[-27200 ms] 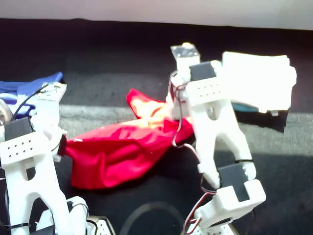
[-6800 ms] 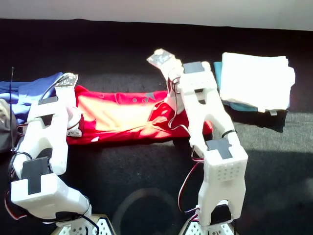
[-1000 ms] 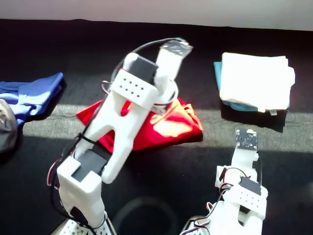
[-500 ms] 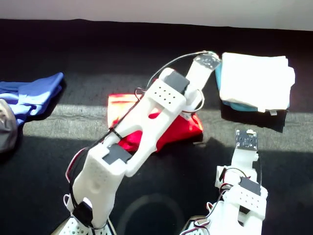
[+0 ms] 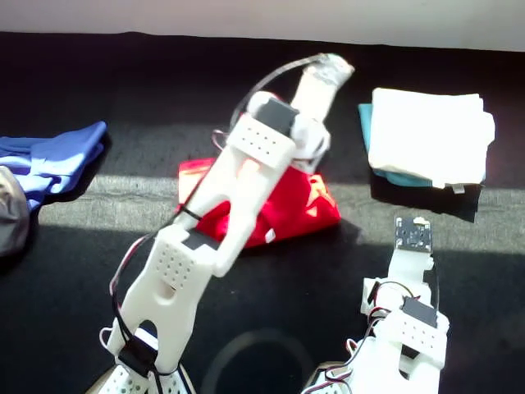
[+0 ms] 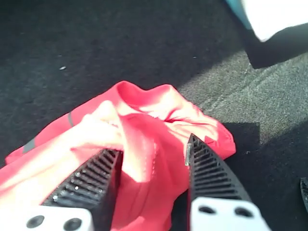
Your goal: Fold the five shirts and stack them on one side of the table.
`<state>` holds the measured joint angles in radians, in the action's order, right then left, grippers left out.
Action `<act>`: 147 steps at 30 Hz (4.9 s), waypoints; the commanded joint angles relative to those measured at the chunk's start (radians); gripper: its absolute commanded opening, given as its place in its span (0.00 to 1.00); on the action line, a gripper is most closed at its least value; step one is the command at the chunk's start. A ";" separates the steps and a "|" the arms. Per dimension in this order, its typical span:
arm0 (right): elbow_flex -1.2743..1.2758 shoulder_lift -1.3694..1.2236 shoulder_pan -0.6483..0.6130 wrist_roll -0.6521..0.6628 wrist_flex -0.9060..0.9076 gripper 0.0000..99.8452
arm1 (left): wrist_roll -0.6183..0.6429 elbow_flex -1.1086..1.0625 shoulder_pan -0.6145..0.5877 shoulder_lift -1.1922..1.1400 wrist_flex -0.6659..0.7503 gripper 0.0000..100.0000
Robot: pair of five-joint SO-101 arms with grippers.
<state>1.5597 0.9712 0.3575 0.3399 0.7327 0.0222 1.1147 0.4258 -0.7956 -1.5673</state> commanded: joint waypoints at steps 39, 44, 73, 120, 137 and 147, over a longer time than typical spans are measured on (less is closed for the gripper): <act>0.019 0.002 0.015 -0.009 -0.027 0.01 | -0.048 -0.133 0.182 0.001 -0.201 0.01; 0.019 0.002 0.015 -0.009 -0.027 0.01 | -0.051 -0.147 0.162 0.156 -0.201 0.01; 0.019 0.002 0.010 -0.009 -0.027 0.01 | -0.049 -0.147 -0.487 -0.211 0.049 0.19; 0.018 0.002 0.058 -0.092 -0.050 0.01 | -0.049 -0.558 0.166 0.522 -0.201 0.01; 0.018 0.002 0.058 -0.092 -0.050 0.01 | -0.051 -0.561 0.325 0.420 -0.129 0.17; 0.018 0.002 0.058 -0.092 -0.050 0.01 | -0.052 -0.456 0.162 0.575 -0.104 0.16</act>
<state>1.5658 0.9712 0.3836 0.2539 0.7035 -0.0222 0.5961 0.6928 -0.2984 -1.6993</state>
